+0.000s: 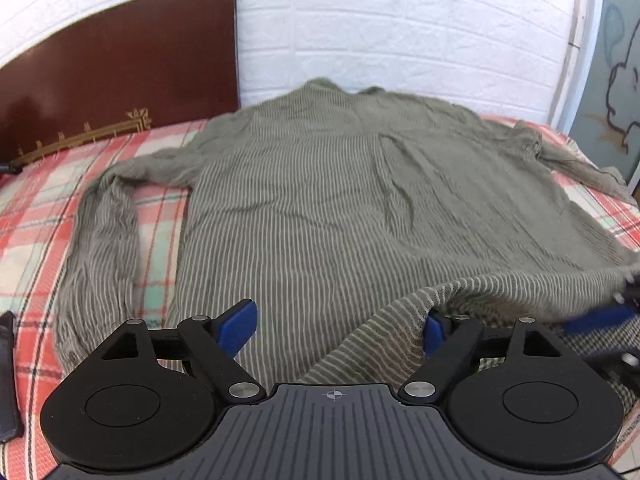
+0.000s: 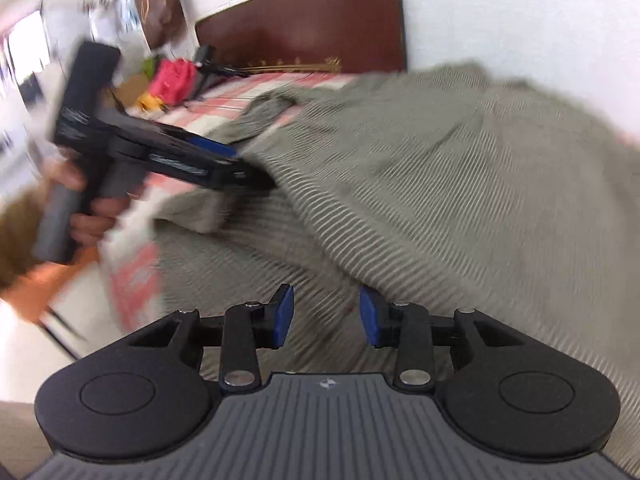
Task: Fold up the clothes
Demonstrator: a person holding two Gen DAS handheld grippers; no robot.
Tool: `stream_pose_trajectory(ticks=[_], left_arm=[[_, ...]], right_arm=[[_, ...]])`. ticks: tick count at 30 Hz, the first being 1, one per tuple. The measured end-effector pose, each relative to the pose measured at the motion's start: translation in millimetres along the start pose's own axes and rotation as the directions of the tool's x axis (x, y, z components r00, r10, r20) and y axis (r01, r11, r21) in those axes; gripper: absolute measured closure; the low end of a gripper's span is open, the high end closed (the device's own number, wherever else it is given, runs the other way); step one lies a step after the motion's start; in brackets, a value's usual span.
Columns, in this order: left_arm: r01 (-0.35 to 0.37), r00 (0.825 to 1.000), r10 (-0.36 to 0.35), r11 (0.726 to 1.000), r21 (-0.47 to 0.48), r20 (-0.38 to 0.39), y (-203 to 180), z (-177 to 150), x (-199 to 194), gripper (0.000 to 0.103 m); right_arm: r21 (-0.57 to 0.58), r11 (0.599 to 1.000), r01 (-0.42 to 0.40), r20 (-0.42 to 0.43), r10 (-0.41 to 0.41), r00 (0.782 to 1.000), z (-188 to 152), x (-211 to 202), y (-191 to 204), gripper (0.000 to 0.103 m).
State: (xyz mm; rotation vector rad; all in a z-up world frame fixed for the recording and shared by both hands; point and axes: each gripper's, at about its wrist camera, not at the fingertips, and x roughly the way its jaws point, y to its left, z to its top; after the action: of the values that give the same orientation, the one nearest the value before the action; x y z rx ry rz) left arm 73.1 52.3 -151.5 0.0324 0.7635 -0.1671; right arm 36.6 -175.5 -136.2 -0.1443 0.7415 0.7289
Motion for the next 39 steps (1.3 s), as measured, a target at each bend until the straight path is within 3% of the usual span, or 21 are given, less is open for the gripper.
stream_pose_trajectory(ticks=[4, 6, 7, 8, 14, 17, 20, 23, 25, 28, 31, 33, 39], left_arm=[[0.01, 1.0, -0.01, 1.0, 0.006, 0.001, -1.0, 1.8, -0.2, 0.014], [0.009, 1.0, -0.009, 1.0, 0.005, -0.006, -1.3, 1.8, 2.3, 0.014], [0.009, 1.0, -0.009, 1.0, 0.005, -0.01, -1.5, 1.8, 3.6, 0.014], [0.013, 1.0, -0.012, 1.0, 0.005, -0.017, -0.8, 0.2, 3.2, 0.014], [0.073, 0.997, -0.073, 0.993, 0.092, -0.008, -7.1, -19.5, -28.4, 0.014], [0.105, 0.994, -0.105, 0.978, 0.182, -0.005, -18.2, -32.7, -45.4, 0.014], [0.135, 0.99, -0.138, 0.929, 0.343, -0.017, -43.0, -51.8, -57.2, 0.014], [0.186, 0.982, -0.181, 0.854, 0.487, -0.058, -70.0, -70.4, -63.4, 0.014], [0.234, 0.971, -0.223, 0.799, 0.554, -0.088, -85.5, -81.8, -67.2, 0.014], [0.259, 0.963, -0.243, 0.718, 0.646, -0.116, -106.6, -96.7, -71.3, 0.016], [0.252, 0.963, -0.238, 0.642, 0.724, -0.123, -123.4, -109.6, -70.4, 0.026], [0.237, 0.967, -0.227, 0.622, 0.746, -0.117, -130.3, -113.0, -65.0, 0.034], [0.206, 0.972, -0.215, 0.602, 0.771, -0.092, -140.3, -118.1, -56.4, 0.037]], right_arm=[[-0.209, 0.974, 0.086, -0.013, -0.091, 0.996, 2.1, 17.6, 15.4, 0.055], [-0.293, 0.948, 0.127, -0.038, -0.144, 0.989, 0.1, 30.7, 20.6, 0.057], [-0.309, 0.943, 0.124, -0.07, -0.153, 0.986, 0.7, 37.6, 20.3, 0.081], [-0.308, 0.945, 0.111, -0.109, -0.151, 0.983, 2.2, 41.0, 16.8, 0.101], [-0.076, 0.995, 0.068, 0.042, -0.065, 0.997, 44.0, -6.0, -17.3, 0.102], [-0.028, 0.998, 0.047, 0.061, -0.045, 0.997, 51.9, -16.6, -27.0, 0.102], [0.014, 1.0, 0.021, -0.003, -0.021, 1.0, 47.0, -4.1, -32.9, 0.102], [0.044, 0.999, 0.007, -0.11, -0.003, 0.994, 34.9, 14.8, -33.8, 0.099], [0.045, 0.999, 0.021, -0.171, -0.013, 0.985, 24.1, 21.4, -32.0, 0.086], [0.037, 0.999, 0.036, -0.156, -0.03, 0.987, 14.2, 3.2, -29.1, 0.074], [0.032, 0.999, 0.014, -0.116, -0.011, 0.993, 5.8, -26.4, -27.0, 0.073], [-0.007, 1.0, -0.001, -0.115, 0.001, 0.993, 1.1, -37.5, -17.9, 0.073], [-0.092, 0.995, -0.03, -0.164, 0.015, 0.986, -29.7, -51.3, 17.5, 0.073]])
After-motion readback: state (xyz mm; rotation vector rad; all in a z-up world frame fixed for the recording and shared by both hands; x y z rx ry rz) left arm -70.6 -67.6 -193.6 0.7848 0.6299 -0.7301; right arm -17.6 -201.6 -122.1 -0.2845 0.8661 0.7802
